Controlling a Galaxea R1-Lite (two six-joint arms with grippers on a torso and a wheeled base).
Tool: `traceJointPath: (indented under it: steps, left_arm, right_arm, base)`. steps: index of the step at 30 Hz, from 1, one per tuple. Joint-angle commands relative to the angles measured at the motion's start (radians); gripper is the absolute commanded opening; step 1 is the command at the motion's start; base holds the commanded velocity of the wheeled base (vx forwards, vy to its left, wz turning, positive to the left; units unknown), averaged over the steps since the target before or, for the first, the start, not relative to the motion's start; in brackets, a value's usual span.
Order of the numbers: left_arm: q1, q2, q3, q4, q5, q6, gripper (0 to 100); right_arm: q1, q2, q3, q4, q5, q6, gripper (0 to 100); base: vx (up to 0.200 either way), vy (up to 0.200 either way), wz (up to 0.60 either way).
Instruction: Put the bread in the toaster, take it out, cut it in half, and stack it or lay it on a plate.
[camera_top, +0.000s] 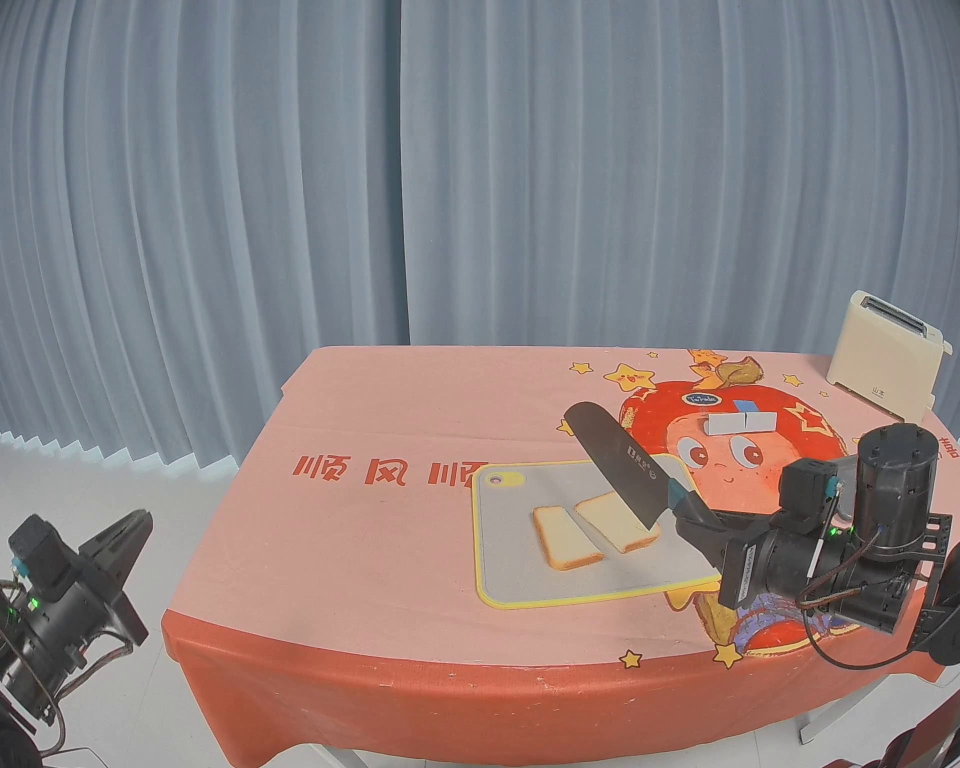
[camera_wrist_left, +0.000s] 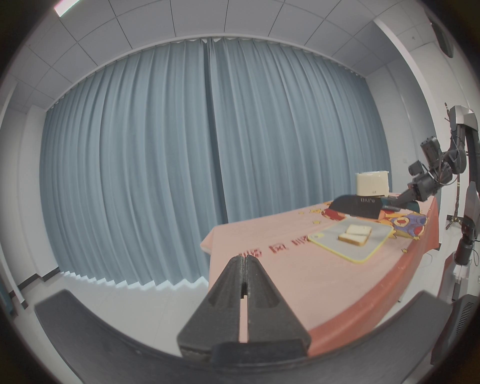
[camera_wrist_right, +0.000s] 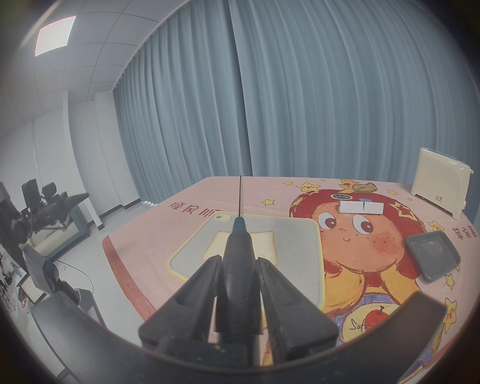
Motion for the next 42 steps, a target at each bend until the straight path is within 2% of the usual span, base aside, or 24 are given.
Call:
traceJointPath:
  steps: [1,4,5,6,7,8,9,10,13,16,42]
  left_arm:
    - [0.017,-0.471,0.018,0.404,0.003,0.004,0]
    - [0.017,-0.667,0.018,0.625,0.012,0.003,0]
    - [0.017,-0.69,0.018,0.648,0.012,0.003,0]
    - [0.017,-0.85,0.018,0.821,0.023,0.003,0]
    - [0.017,-0.92,0.018,0.904,0.029,0.003,0]
    - [0.017,-1.012,0.016,0.999,0.049,-0.026,0]
    - [0.017,-1.012,0.016,0.999,0.049,-0.026,0]
    - [0.024,-1.022,0.018,1.005,0.1,-0.101,0]
    - [0.03,-1.019,0.018,1.007,0.147,-0.124,0]
    - [0.093,-1.051,0.018,1.007,0.155,-0.132,0]
    - [0.086,-1.066,0.018,1.007,0.15,-0.137,0]
  right_arm:
    - [-0.005,-0.029,-0.001,0.0,0.002,-0.001,0]
    - [-0.003,-0.028,-0.001,0.0,0.002,-0.001,0]
    - [-0.003,-0.026,-0.001,-0.001,0.001,-0.001,0]
    - [-0.003,-0.031,-0.001,0.0,0.001,-0.001,0]
    - [-0.003,-0.032,-0.001,0.0,0.001,-0.001,0]
    - [-0.005,-0.034,-0.001,-0.001,0.001,-0.001,0]
    - [-0.005,-0.034,-0.001,-0.001,0.001,-0.001,0]
    - [-0.005,-0.038,0.0,-0.001,0.001,-0.001,0]
    - [-0.005,-0.04,0.0,-0.001,0.001,-0.002,0]
    - [-0.005,-0.046,0.0,-0.001,0.001,-0.002,0]
    - [-0.003,-0.066,0.0,0.0,0.001,-0.001,0]
  base:
    - [0.0,0.0,0.0]
    - [0.0,0.0,0.0]
    - [0.0,0.0,0.0]
    - [0.0,0.0,0.0]
    - [0.0,0.0,0.0]
    - [0.0,0.0,0.0]
    - [0.0,0.0,0.0]
    - [0.0,0.0,0.0]
    - [0.0,0.0,0.0]
    - [0.0,0.0,0.0]
    - [0.0,0.0,0.0]
